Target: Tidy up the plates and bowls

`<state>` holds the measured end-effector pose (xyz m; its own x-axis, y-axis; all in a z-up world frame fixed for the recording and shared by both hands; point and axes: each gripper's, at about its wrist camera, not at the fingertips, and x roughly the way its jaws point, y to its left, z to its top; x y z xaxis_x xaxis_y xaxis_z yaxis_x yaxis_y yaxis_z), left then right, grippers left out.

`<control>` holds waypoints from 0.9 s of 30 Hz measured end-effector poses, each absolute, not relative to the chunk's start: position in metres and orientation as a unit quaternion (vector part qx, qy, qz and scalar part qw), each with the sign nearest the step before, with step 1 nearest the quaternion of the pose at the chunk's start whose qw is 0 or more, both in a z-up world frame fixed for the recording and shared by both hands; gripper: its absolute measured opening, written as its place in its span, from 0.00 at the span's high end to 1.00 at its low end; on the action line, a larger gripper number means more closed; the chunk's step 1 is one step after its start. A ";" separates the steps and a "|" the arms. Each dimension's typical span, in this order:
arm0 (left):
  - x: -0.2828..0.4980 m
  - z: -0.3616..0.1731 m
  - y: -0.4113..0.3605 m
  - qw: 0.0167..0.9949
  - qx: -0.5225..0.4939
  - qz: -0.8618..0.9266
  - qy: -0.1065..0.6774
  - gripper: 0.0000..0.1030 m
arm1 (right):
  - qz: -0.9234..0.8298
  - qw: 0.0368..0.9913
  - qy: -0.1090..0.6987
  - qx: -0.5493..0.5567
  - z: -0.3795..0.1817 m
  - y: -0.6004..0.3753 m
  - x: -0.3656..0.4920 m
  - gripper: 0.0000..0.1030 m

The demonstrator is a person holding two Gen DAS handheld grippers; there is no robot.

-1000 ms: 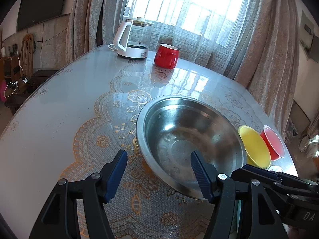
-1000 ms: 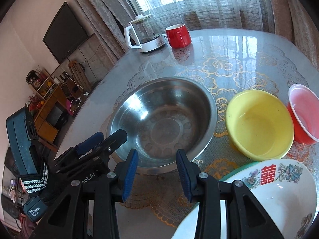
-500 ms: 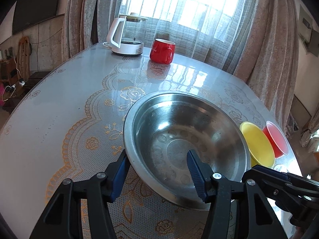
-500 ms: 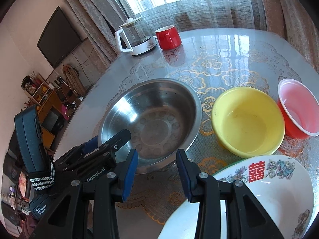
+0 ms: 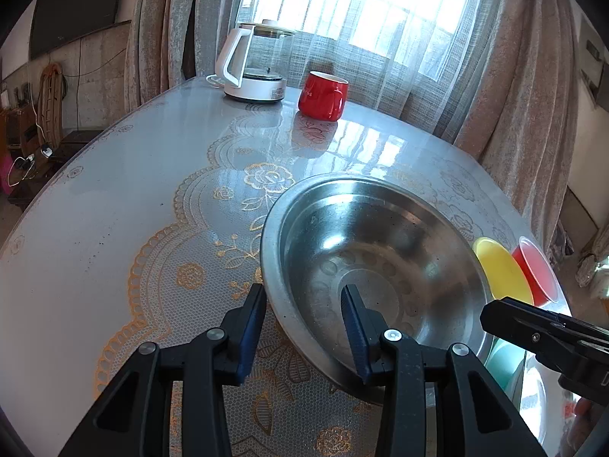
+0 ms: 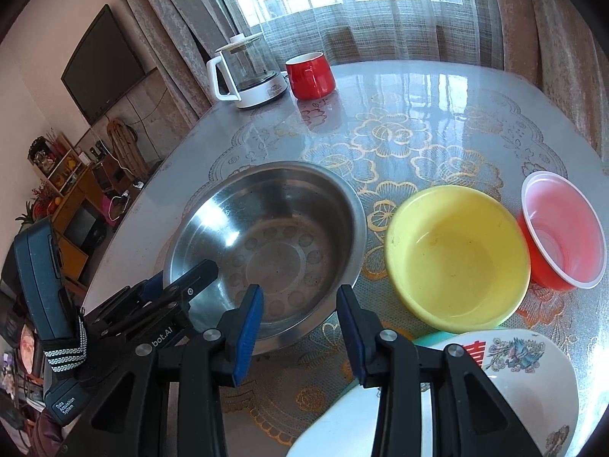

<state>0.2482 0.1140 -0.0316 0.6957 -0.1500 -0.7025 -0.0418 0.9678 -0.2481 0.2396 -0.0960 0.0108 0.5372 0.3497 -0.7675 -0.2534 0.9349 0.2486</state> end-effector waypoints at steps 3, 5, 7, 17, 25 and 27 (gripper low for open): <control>0.249 -0.032 0.117 0.914 -0.121 -0.020 0.387 0.63 | 0.156 0.875 0.453 0.062 0.009 -0.100 0.244 0.61; 0.250 -0.031 0.117 0.914 -0.119 -0.015 0.387 0.69 | 0.148 0.872 0.462 0.065 0.004 -0.102 0.248 0.61; 0.252 -0.031 0.116 0.914 -0.115 -0.013 0.389 0.74 | 0.150 0.868 0.470 0.066 -0.001 -0.101 0.254 0.61; 0.237 -0.029 0.125 0.915 -0.122 -0.022 0.383 0.76 | 0.148 0.872 0.467 -0.021 -0.007 -0.073 0.257 0.68; 0.197 -0.023 0.137 0.919 -0.123 -0.010 0.373 0.76 | 0.173 0.866 0.468 -0.040 -0.007 -0.059 0.225 0.68; 0.186 -0.023 0.138 0.920 -0.125 -0.009 0.372 0.76 | 0.177 0.865 0.467 -0.043 -0.008 -0.058 0.215 0.68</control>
<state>0.1864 0.1380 -0.0227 0.7233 -0.1102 -0.6817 -0.0757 0.9686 -0.2369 0.2152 -0.0585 -0.0078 0.5004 0.2658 -0.8240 -0.3462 0.9337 0.0910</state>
